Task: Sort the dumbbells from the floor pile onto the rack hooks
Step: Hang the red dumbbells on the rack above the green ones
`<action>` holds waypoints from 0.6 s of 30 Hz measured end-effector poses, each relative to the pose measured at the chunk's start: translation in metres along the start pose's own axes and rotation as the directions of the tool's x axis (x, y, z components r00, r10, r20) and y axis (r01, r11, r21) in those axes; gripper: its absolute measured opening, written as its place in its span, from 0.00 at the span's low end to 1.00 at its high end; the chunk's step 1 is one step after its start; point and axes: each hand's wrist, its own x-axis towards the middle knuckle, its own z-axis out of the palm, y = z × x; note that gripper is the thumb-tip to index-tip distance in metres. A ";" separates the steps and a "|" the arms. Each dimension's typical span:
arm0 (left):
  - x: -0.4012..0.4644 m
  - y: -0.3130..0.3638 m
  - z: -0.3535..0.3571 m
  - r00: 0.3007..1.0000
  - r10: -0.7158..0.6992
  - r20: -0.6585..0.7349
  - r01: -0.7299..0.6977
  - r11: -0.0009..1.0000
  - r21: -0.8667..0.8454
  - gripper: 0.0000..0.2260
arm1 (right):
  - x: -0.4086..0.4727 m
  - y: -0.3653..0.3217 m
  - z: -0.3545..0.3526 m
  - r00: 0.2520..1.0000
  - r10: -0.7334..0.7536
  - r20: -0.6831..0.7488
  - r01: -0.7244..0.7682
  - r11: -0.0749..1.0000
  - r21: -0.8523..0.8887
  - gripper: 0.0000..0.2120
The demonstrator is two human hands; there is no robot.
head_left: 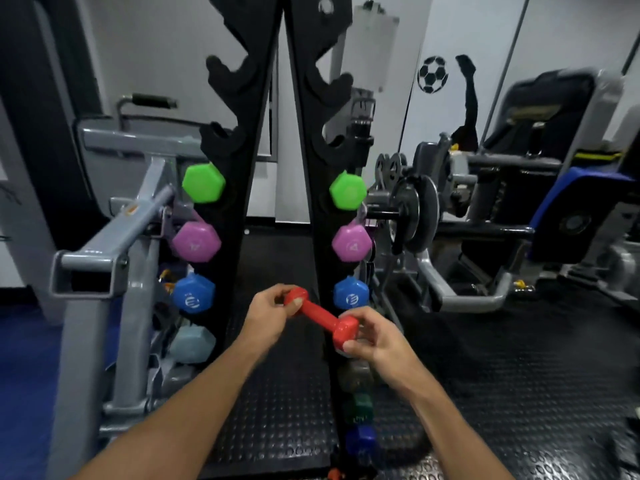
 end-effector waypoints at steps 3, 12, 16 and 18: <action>0.014 0.042 0.009 1.000 0.007 -0.007 -0.008 0.991 -0.132 0.10 | 0.004 -0.042 -0.014 0.994 -0.105 -0.018 0.105 0.994 -0.007 0.18; 0.054 0.146 0.013 0.996 0.058 -0.070 -0.079 0.938 -0.337 0.11 | 0.015 -0.128 -0.039 0.931 -0.327 -0.163 0.316 0.944 -0.094 0.20; 0.072 0.182 0.011 0.989 0.098 -0.111 -0.117 0.978 -0.175 0.31 | 0.026 -0.149 -0.041 0.879 -0.409 -0.244 0.404 0.912 -0.074 0.20; 0.077 0.193 0.013 0.994 0.107 -0.036 -0.111 0.981 -0.157 0.39 | 0.034 -0.159 -0.040 0.845 -0.445 -0.298 0.446 0.893 -0.069 0.19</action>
